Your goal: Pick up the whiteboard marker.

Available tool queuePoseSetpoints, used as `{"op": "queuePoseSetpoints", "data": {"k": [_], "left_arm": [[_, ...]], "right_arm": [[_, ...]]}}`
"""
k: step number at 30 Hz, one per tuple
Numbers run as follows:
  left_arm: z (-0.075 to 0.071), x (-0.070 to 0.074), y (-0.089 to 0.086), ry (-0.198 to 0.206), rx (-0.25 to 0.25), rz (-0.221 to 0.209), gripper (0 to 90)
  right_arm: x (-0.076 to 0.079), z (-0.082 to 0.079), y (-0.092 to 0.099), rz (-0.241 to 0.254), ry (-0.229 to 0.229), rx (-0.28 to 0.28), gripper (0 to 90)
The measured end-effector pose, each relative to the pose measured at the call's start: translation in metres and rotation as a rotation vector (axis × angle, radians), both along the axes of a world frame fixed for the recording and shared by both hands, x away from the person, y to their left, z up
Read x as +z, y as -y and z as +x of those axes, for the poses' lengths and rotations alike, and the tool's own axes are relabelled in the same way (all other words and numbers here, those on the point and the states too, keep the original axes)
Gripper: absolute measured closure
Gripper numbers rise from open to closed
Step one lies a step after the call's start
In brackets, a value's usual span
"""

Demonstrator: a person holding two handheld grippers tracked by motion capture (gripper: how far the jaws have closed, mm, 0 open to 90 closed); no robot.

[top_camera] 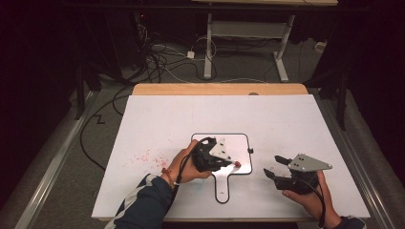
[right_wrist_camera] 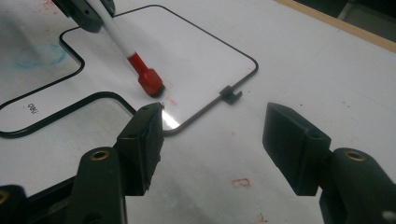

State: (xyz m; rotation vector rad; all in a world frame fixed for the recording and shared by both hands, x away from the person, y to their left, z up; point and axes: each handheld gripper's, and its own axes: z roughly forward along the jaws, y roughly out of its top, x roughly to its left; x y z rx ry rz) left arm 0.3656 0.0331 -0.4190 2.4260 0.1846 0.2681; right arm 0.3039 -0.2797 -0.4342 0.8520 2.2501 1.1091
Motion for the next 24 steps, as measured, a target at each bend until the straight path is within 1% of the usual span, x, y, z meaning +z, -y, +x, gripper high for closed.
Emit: {"op": "queuePoseSetpoints", "data": {"k": [3,5,6,7,8,9,10,11,13,20,22,24], "left_arm": [[0.0,0.0,-0.019,0.001,0.038,0.007,78.4],[0.0,0.0,-0.03,-0.004,0.048,0.006,78.4],[-0.002,-0.003,-0.03,-0.037,0.091,-0.045,78.4],[0.001,-0.001,-0.034,-0.011,0.06,-0.001,78.4],[-0.002,-0.004,-0.031,-0.042,0.093,-0.053,78.4],[-0.002,-0.003,-0.029,-0.035,0.085,-0.046,78.4],[0.0,-0.002,-0.028,-0.02,0.061,-0.014,78.4],[0.002,0.0,-0.024,-0.004,0.036,0.003,78.4],[0.003,0.0,-0.014,0.003,0.025,0.007,78.4],[0.005,0.001,0.026,0.022,-0.042,0.016,78.4],[0.005,0.002,0.034,0.029,-0.048,0.019,78.4],[0.006,0.001,0.04,0.027,-0.05,0.016,78.4]], "right_arm": [[-0.001,0.001,0.0,0.0,-0.002,-0.001,39.3],[0.0,0.001,0.0,0.0,-0.003,-0.001,39.3],[0.0,0.001,-0.001,0.001,-0.004,-0.001,39.3],[0.0,0.001,-0.001,-0.001,-0.003,-0.001,39.3],[0.0,0.002,-0.002,-0.001,-0.003,-0.001,39.3],[-0.001,0.002,-0.002,-0.004,-0.005,0.001,39.3],[-0.001,0.003,-0.003,-0.005,-0.005,0.004,39.3],[-0.001,0.003,-0.004,-0.006,-0.007,0.003,39.3],[-0.001,0.003,-0.005,-0.007,-0.007,0.007,39.3],[-0.001,0.004,-0.003,-0.005,-0.008,0.008,39.3],[-0.001,0.004,-0.002,-0.001,-0.008,0.004,39.3],[-0.001,0.003,-0.001,-0.001,-0.007,0.003,39.3]]}}
